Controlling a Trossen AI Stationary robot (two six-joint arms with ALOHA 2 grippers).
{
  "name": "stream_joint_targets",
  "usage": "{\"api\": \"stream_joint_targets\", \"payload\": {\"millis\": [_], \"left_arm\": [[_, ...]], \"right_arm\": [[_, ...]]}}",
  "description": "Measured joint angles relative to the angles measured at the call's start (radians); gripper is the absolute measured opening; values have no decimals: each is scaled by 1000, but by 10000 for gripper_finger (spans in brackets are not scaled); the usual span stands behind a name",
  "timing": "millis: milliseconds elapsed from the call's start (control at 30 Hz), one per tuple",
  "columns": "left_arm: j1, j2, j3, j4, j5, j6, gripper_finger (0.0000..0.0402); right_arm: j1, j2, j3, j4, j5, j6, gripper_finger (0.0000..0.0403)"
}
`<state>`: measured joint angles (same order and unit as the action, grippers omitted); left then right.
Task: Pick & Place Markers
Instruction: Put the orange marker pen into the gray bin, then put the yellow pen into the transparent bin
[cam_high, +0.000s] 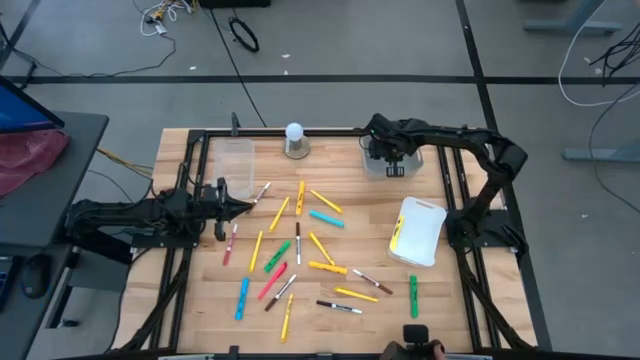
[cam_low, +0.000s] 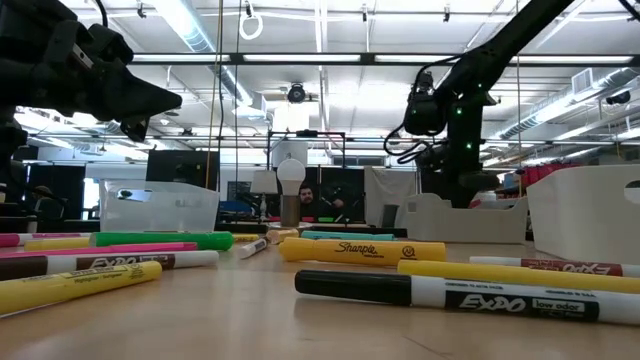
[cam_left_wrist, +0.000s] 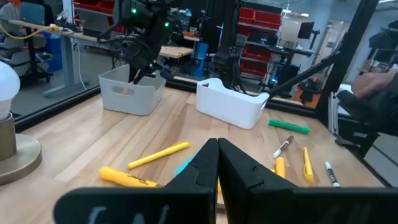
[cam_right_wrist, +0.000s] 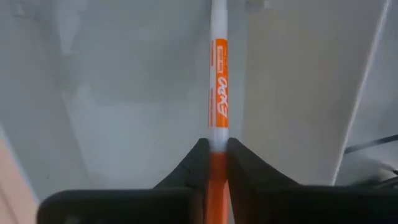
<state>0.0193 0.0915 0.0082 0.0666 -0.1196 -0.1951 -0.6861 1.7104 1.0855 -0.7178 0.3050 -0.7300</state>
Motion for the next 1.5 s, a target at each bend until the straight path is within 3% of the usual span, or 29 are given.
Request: {"api": "stream_joint_targets", "payload": {"millis": [200,400,500,667,833,967,1133,1333,1500], "left_arm": [[0,0,0,-1,0,-30,14],[0,0,0,-2,0,-87,14],[0,0,0,7,0,-77,14],[-6,0,0,98,-1,-5,14],[-69,0,0,287,0,119,14],[-128,12,0,404,-18,209,13],[-179,106,0,529,-131,241,13],[-227,335,1,762,-128,262,13],[-251,566,89,816,-190,320,13]], "right_arm": [[0,-1,0,0,8,53,111],[30,-34,0,-32,186,221,158],[64,-95,0,-52,241,310,158],[176,-249,0,-86,243,446,137],[341,-418,-9,-57,142,548,109],[477,-509,-78,112,20,623,90],[624,-548,-259,487,-84,631,73],[724,-518,-509,1020,-186,599,63],[758,-498,-647,1317,-250,743,64]]}}
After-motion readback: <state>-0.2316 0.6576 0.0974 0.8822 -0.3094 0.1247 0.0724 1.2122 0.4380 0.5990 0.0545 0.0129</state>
